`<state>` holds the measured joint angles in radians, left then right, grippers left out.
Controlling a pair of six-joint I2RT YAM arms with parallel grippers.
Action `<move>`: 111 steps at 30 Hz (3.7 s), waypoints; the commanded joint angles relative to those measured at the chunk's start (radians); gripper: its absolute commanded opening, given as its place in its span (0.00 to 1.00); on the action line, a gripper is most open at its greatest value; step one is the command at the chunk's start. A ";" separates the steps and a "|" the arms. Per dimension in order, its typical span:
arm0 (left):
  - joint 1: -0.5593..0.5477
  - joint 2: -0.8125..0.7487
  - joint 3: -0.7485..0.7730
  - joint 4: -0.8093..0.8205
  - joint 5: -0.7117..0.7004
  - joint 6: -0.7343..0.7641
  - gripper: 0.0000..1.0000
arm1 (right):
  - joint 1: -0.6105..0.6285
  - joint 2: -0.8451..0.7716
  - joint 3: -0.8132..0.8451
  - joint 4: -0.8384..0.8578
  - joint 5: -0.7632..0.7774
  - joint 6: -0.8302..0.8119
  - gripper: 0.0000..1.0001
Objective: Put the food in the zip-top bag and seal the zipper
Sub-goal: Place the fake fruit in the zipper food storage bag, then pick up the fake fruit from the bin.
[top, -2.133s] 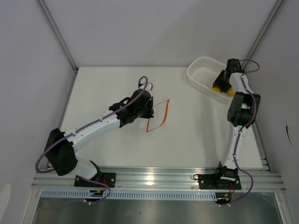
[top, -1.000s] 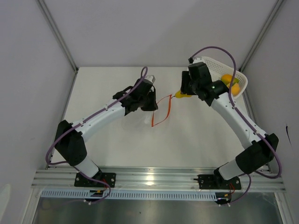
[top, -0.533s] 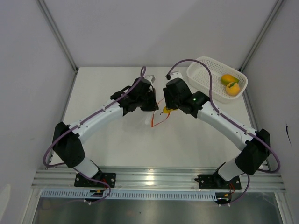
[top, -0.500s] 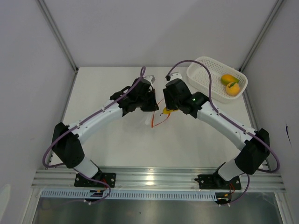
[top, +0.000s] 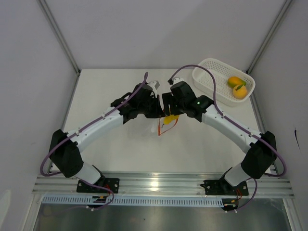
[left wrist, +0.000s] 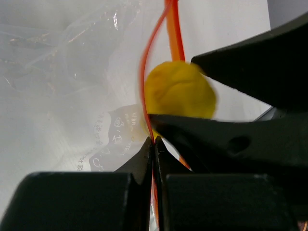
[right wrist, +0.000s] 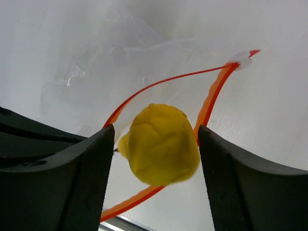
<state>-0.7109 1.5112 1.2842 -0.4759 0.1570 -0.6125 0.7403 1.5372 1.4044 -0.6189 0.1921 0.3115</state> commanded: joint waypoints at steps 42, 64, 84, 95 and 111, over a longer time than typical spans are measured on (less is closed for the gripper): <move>0.004 -0.193 -0.244 0.287 0.096 -0.003 0.00 | -0.880 0.383 0.430 0.059 0.076 0.017 0.99; 0.036 -0.143 -0.278 0.332 0.125 -0.003 0.01 | -0.884 0.762 0.685 -0.067 0.291 0.038 1.00; 0.048 -0.103 -0.261 0.341 0.153 -0.012 0.01 | -0.886 0.828 0.722 0.015 0.382 0.023 0.99; 0.051 -0.075 -0.249 0.339 0.162 -0.015 0.01 | -0.886 0.842 0.696 0.065 0.420 0.018 0.95; 0.048 -0.101 -0.260 0.333 0.156 -0.023 0.00 | -0.898 0.798 0.643 0.081 0.383 0.044 0.24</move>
<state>-0.6708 1.4342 1.0096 -0.1661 0.3000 -0.6285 -0.1478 2.3695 2.0624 -0.5392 0.5674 0.3286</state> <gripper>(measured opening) 0.006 0.726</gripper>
